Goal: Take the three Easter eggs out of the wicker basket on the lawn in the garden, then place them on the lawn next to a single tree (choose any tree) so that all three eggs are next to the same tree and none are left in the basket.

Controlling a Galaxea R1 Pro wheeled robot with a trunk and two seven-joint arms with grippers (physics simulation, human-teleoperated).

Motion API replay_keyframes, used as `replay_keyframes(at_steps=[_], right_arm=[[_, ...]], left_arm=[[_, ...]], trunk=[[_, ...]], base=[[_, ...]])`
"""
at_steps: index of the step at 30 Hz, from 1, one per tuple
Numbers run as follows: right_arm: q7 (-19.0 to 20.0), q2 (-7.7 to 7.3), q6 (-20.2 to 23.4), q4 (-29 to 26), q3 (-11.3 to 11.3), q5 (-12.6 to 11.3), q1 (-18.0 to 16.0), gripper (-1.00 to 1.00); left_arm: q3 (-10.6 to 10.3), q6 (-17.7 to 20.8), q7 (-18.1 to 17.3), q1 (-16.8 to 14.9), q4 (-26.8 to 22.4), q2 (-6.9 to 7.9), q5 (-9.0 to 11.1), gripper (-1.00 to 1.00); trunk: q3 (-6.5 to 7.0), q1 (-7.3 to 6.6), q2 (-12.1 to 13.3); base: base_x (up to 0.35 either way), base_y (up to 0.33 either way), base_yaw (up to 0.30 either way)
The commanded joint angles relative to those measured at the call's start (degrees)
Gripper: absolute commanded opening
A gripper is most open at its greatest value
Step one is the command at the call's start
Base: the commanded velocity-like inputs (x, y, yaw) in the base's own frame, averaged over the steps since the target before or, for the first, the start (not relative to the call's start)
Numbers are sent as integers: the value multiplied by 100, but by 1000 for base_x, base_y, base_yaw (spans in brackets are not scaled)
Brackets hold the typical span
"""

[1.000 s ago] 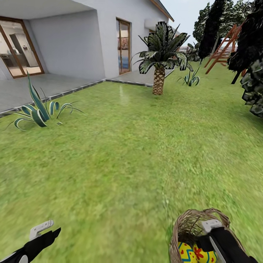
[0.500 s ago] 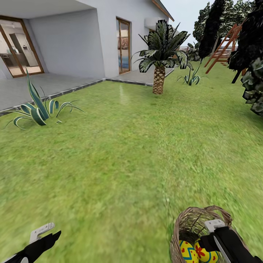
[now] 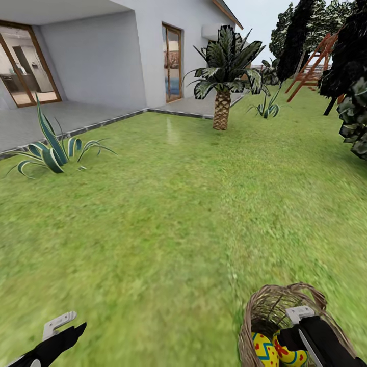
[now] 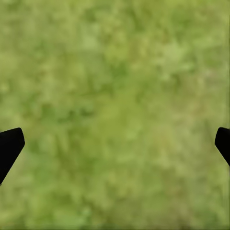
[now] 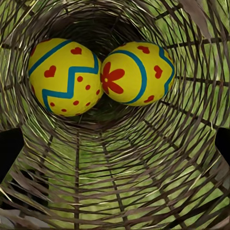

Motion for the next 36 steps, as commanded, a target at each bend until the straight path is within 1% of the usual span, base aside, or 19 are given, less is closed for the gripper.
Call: replay_keyframes(at_steps=[1, 4, 8, 16, 36], right_arm=[[33, -8, 25, -6, 7, 29, -3, 100], [32, -15, 25, -4, -47, 27, -3, 100], [46, -28, 26, -5, -63, 22, -3, 100], [49, -64, 34, 3, -57, 12, -3, 100], [49, -67, 34, 3, -57, 20, -3, 100]], left_arm=[[13, 39, -20, -4, -6, -3, 30, 100], [13, 39, -20, -4, -6, -3, 30, 100], [14, 39, -20, -7, -6, -4, 30, 100], [11, 40, -20, -5, 2, -11, 30, 100], [9, 47, -20, -3, 2, -38, 27, 100]], trunk=[[-23, 22, -44], [-77, 88, -164], [-149, 176, -324], [-292, 351, -645], [-651, 791, -1447]], base=[[0, 0, 0], [0, 0, 0], [0, 0, 0], [0, 0, 0], [0, 0, 0]])
